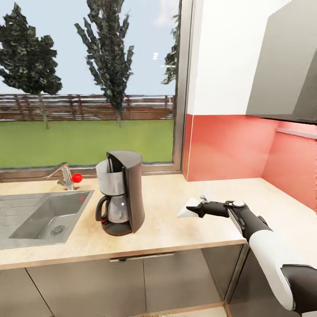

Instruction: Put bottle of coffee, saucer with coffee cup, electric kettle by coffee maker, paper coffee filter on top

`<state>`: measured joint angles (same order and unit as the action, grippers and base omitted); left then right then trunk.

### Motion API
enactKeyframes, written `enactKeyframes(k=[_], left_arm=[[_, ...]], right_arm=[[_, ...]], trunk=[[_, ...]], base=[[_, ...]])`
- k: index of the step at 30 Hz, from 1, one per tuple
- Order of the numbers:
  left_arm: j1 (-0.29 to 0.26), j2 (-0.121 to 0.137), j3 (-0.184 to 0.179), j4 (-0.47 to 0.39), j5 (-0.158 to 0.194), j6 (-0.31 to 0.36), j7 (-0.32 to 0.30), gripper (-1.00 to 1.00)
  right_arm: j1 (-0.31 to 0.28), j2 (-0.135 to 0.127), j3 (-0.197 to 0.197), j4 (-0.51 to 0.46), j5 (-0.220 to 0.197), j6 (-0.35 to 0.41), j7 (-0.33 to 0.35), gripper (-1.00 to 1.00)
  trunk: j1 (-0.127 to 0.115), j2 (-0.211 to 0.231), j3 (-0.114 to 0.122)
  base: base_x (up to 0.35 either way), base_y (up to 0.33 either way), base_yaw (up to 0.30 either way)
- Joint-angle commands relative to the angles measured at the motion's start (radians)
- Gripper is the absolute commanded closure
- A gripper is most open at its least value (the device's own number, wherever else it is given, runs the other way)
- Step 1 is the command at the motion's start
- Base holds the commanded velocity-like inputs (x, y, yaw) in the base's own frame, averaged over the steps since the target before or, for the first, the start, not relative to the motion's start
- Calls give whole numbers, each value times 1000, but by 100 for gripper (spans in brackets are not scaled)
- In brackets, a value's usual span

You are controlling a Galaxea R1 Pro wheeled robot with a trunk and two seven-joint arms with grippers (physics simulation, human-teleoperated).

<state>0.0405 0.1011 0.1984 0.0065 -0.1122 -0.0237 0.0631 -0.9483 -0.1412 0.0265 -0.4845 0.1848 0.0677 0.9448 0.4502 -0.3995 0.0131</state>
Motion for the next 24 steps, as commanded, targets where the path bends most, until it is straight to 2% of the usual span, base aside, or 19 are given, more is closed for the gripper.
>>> enactKeyframes(k=[1,8,13,15,18,19,21,22,24], left_arm=[[0,0,8,0,-11,-2,3,-100],[-3,1,7,0,-11,-2,3,-100],[-8,1,7,-2,-11,-2,3,-100],[-10,0,7,-2,-13,-2,3,-100],[-10,0,6,-2,-15,-2,3,-100],[-10,-1,3,-2,-17,-2,2,-100],[-10,-2,-1,-2,-18,-3,0,-100],[-10,-3,-2,-2,-18,-3,-1,-100],[-10,-3,-2,-2,-19,-3,-2,-100]], right_arm=[[0,0,3,-1,-1,7,2,100],[0,1,3,3,-2,7,3,100],[1,24,4,10,-2,7,11,100],[3,27,4,58,-1,2,88,100],[3,28,4,72,-1,0,224,100],[4,28,7,88,1,1,353,100],[5,48,13,216,9,-3,386,100],[5,58,27,318,32,-42,391,100],[6,65,36,405,73,-112,392,100]], trunk=[[0,0,1],[0,0,12],[0,0,20],[0,0,21],[0,0,21],[0,0,21],[0,0,21],[0,0,21],[0,0,21]], base=[[-333,-3,0],[-336,-1,0],[-337,0,0],[-337,0,0],[-330,60,0],[-125,67,0],[-39,21,0],[-9,5,0],[-4,2,0]])
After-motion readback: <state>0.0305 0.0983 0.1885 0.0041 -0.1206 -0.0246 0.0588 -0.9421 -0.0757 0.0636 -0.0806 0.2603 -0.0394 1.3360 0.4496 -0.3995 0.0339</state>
